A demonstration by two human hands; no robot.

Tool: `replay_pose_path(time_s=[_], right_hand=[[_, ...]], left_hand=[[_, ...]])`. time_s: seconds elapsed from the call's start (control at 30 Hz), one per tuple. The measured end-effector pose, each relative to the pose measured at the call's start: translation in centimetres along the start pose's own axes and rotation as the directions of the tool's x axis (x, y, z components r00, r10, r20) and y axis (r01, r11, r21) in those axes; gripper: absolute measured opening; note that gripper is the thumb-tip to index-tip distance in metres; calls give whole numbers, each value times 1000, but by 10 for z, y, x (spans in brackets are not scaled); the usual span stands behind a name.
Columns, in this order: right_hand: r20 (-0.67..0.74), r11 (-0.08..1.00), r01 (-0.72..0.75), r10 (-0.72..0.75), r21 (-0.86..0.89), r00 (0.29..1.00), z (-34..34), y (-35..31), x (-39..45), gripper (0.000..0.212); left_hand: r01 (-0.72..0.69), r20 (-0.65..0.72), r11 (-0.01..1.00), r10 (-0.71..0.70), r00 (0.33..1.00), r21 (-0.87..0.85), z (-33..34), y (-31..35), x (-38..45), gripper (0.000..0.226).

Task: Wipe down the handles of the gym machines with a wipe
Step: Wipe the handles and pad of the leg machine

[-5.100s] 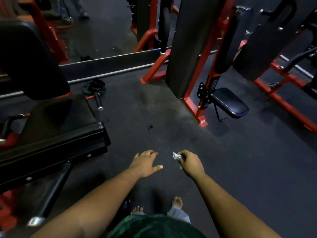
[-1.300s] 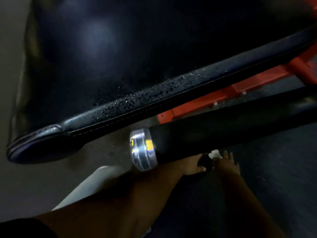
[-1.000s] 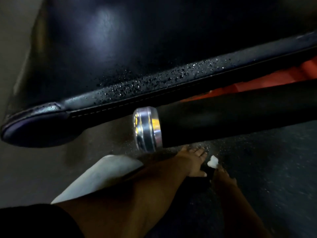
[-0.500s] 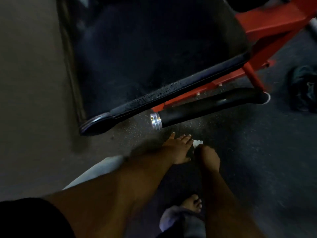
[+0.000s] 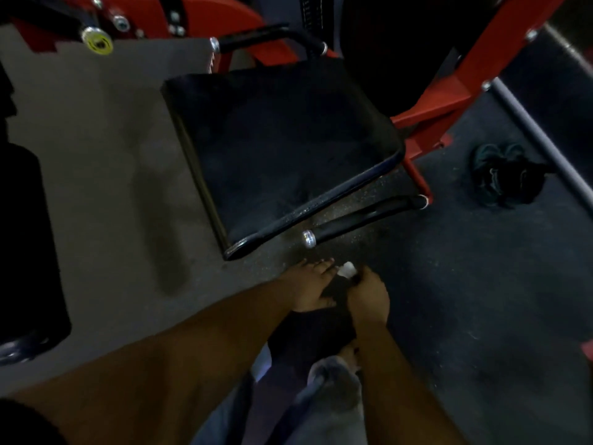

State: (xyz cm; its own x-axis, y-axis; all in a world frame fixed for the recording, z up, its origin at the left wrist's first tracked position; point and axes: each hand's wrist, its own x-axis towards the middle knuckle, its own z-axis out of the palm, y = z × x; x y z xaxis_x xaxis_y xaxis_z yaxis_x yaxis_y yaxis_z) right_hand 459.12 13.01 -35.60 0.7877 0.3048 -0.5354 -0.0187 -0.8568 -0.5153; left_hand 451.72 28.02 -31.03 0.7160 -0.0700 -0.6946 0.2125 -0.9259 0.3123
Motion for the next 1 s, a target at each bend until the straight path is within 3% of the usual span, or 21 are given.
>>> replay_pose_path(time_s=[0.2,0.37,0.43,0.5,0.7,0.8,0.87,0.93,1.0], right_hand=[[-180,989,47,-21,141,983,-49,-36,-35,14],[-332,997,35,-9,73,943,-55,-66,-33,22],[-401,1000,19,-11,16,916,-53,-79,-24,26],[-437,996,49,-11,77,899,-53,-93,-12,28],[-539,961,88,70,263,839,-54,-113,24,40],[-637,939,95,148,331,757,-62,-116,40,29],[-695,953,90,145,291,704,-68,-116,53,33],[-681,977,39,116,208,723,-64,-106,63,21],[-610,977,43,95,208,787,-48,-95,63,21]], left_hand=[[-146,-63,989,147,987,17,-43,6,-65,60],[-249,-352,966,258,900,70,-87,-20,-76,48],[-233,-423,971,235,875,56,-103,-36,-60,48],[-220,-448,974,221,866,56,-115,-49,-40,52],[-258,-410,952,303,861,162,-132,-80,25,56],[-263,-366,934,338,867,241,-136,-92,54,59],[-237,-296,920,332,896,313,-137,-95,72,63],[-207,-238,907,306,922,367,-141,-92,87,67],[-183,-220,898,288,932,401,-144,-91,101,71]])
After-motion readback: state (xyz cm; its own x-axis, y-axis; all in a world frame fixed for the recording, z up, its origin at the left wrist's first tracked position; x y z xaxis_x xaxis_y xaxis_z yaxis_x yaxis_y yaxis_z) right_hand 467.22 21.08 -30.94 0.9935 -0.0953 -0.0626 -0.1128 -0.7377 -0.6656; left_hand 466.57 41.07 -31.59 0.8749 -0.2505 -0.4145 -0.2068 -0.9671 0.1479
